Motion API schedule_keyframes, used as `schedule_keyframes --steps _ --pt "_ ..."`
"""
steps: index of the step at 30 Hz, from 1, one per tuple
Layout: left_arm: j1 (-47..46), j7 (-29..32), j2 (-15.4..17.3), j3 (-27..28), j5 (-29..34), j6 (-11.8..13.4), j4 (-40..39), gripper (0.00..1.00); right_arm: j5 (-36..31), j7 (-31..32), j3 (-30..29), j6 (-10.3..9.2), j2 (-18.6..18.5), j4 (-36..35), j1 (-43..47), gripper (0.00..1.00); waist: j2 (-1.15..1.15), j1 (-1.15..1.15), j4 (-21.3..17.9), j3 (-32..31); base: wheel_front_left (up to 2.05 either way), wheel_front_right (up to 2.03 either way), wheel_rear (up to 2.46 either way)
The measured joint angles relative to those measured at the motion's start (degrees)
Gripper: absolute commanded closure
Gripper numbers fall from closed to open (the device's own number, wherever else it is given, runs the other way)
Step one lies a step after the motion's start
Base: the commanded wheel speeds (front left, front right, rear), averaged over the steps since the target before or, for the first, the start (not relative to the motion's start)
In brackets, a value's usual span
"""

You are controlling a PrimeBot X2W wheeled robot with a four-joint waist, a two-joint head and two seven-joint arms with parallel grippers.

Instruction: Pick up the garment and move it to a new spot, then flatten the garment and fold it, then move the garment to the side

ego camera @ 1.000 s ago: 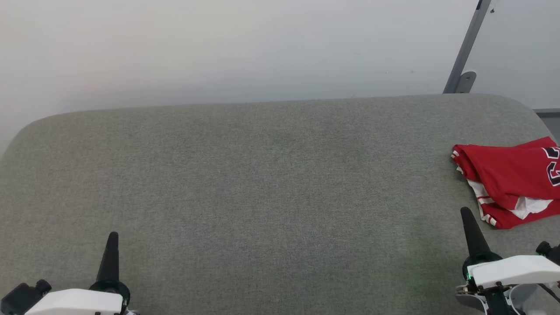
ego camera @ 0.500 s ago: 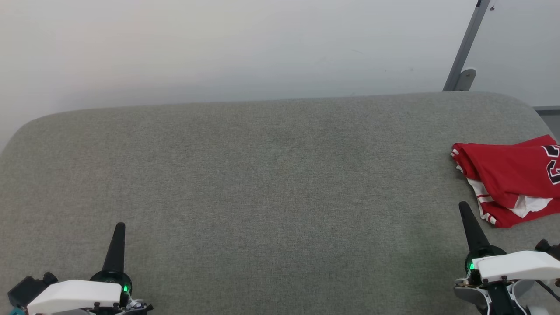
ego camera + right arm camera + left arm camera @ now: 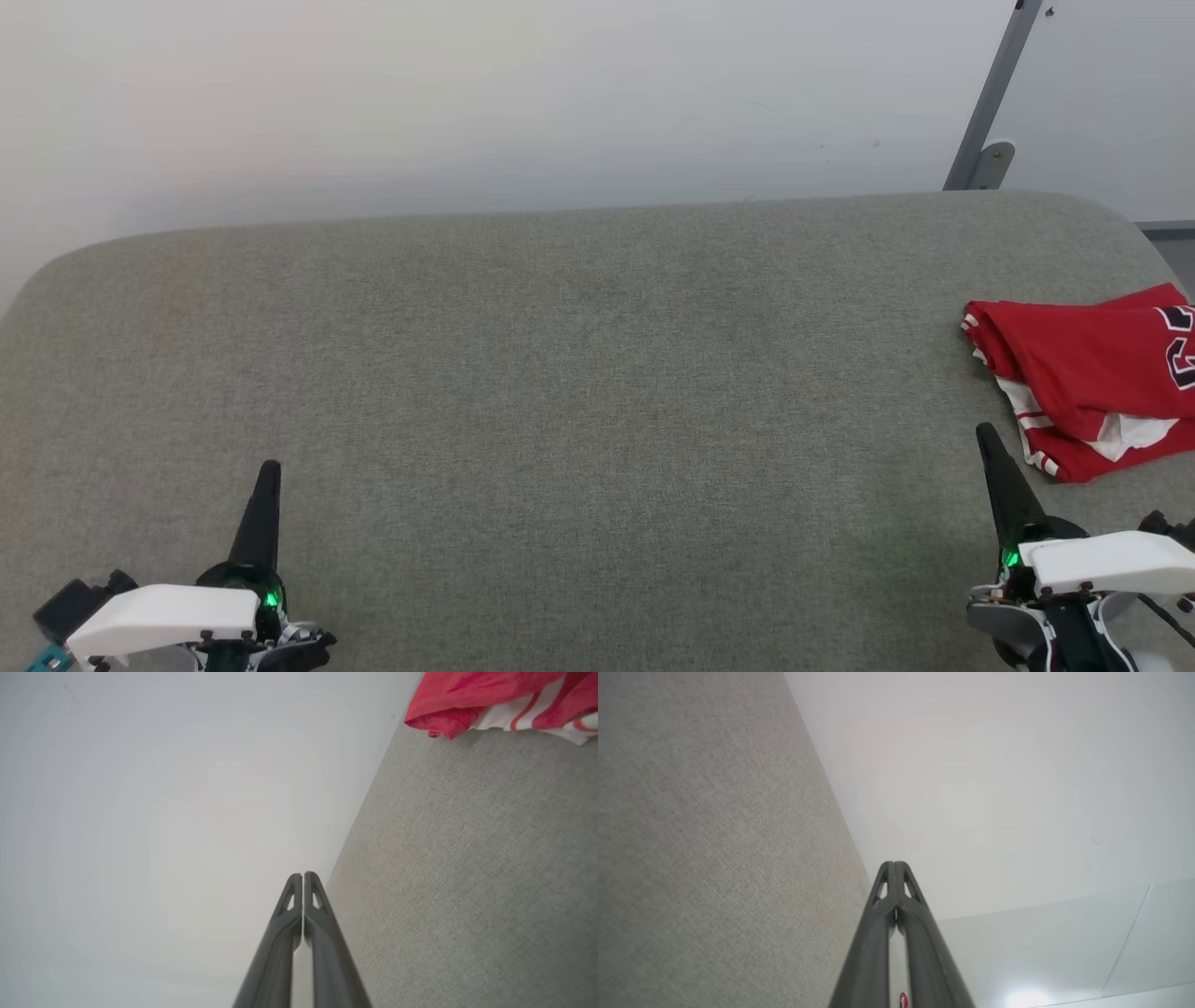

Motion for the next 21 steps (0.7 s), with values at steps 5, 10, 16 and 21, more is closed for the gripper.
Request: schedule_keyframes --steps 5,10,16,21 --pt "-0.9 0.7 -0.4 0.0 -2.5 0.0 0.2 1.0 2.6 0.5 -0.1 0.0 0.1 0.0 -0.3 1.0 0.0 0.0 -0.1 0.2 0.0 0.0 0.0" --pt "-1.2 1.3 -0.6 0.0 -4.5 0.0 0.4 1.0 4.7 1.0 -0.1 0.0 0.2 -0.1 -0.7 1.0 0.0 0.0 -0.1 0.3 0.0 0.0 0.0" --pt "-2.1 1.8 -0.9 0.0 -6.5 0.0 0.7 1.0 7.1 1.4 -0.2 0.0 0.4 -0.1 -0.8 1.0 0.0 0.0 -0.2 0.4 0.0 0.0 0.0" --pt "-2.3 2.5 -1.1 0.0 -8.4 0.0 0.9 1.0 9.1 1.9 -0.3 0.0 0.5 -0.1 -0.9 1.0 0.0 0.0 -0.3 0.6 0.0 0.0 0.0"
